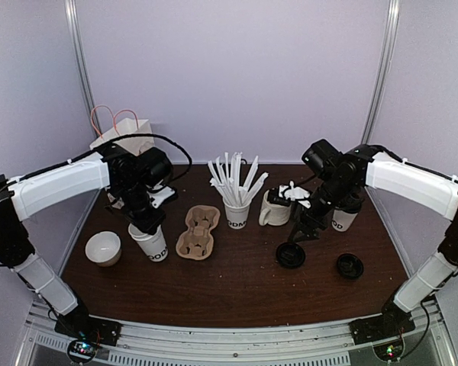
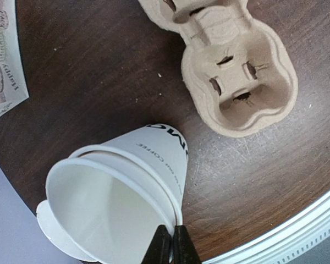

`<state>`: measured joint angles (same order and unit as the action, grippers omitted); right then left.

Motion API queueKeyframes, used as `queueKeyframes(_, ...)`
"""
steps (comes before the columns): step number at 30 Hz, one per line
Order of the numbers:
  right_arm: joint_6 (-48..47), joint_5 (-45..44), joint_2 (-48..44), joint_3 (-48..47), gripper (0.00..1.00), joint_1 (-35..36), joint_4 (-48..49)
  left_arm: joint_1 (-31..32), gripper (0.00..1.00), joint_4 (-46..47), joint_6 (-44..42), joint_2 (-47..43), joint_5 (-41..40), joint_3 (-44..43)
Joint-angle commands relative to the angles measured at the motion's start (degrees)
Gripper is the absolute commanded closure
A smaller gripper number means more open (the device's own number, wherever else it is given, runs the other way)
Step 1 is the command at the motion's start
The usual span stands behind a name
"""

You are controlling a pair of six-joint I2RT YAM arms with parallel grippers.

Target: Pack the takeout coffee

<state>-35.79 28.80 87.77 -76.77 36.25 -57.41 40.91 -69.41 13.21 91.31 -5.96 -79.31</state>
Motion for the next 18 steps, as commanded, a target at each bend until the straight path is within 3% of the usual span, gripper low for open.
queueKeyframes(1, -0.38, 1.97, 0.62, -2.39, 0.21, 1.08, -1.51, -1.69, 1.00, -3.98, -0.73, -6.29, -11.44, -3.82)
queueKeyframes(2, -0.42, 1.94, 0.77, -2.53, 0.21, 1.29, -1.55, -1.25, 1.00, -8.49, -1.28, -4.26, -19.60, -5.02)
queueKeyframes(3, -0.42, 1.89, 0.86, -2.57, 0.21, 1.48, -1.51, -1.91, 1.00, -12.62, -1.55, -2.23, -20.60, -6.39)
queueKeyframes(4, -0.38, 1.88, 0.91, -2.61, 0.21, 1.68, -1.45, -2.68, 1.00, -13.00, -2.32, -1.75, -12.78, -7.63)
queueKeyframes(6, -0.37, 1.95, 1.21, -2.88, 0.21, 2.04, -1.63, -3.27, 1.00, -1.54, -2.62, -7.65, 8.77, -4.40)
queueKeyframes(8, -0.35, 1.80, 1.40, -2.95, 0.21, 2.39, -1.51, -0.96, 1.00, -1.68, -0.51, -8.36, -6.43, -5.38)
queueKeyframes(9, -0.33, 1.71, 1.48, -2.92, 0.21, 2.61, -1.34, -2.60, 1.00, -5.51, -1.30, -5.69, -4.92, -7.31)
queueKeyframes(10, -0.31, 1.66, 1.45, -2.93, 0.21, 2.79, -1.17, -6.12, 1.00, -5.56, -2.32, -4.77, 7.94, -7.07)
queueKeyframes(11, -0.33, 1.55, 1.52, -2.94, 0.22, 2.97, -1.11, -6.74, 1.00, -1.31, -1.29, -5.98, 12.17, -4.96)
queueKeyframes(13, -0.33, 1.55, 1.62, -2.98, 0.22, 3.20, -1.17, -0.92, 1.00, -3.07, -0.60, -3.99, -12.85, -4.70)
queueKeyframes(14, -0.33, 1.56, 1.60, -3.00, 0.22, 3.41, -1.18, -4.63, 1.00, -7.30, -0.76, -1.92, -1.46, -7.79)
queueKeyframes(15, -0.32, 1.60, 1.53, -3.06, 0.22, 3.51, -1.28, -8.17, 1.00, -5.31, 0.51, -3.36, 14.83, -7.62)
queueKeyframes(16, -0.46, 1.69, 1.50, -3.12, 0.21, 3.68, -1.40, -7.02, 1.00, 0.46, 2.52, -6.04, 11.60, -5.43)
queueKeyframes(17, -0.39, 1.71, 1.47, -3.27, 0.20, 3.92, -1.21, -5.26, 1.00, 1.63, 2.40, -6.72, 3.49, -4.78)
queueKeyframes(18, -0.15, 1.68, 1.54, -3.58, 0.19, 4.25, -0.81, -7.78, 1.00, -0.57, 2.39, -5.74, 7.35, -5.92)
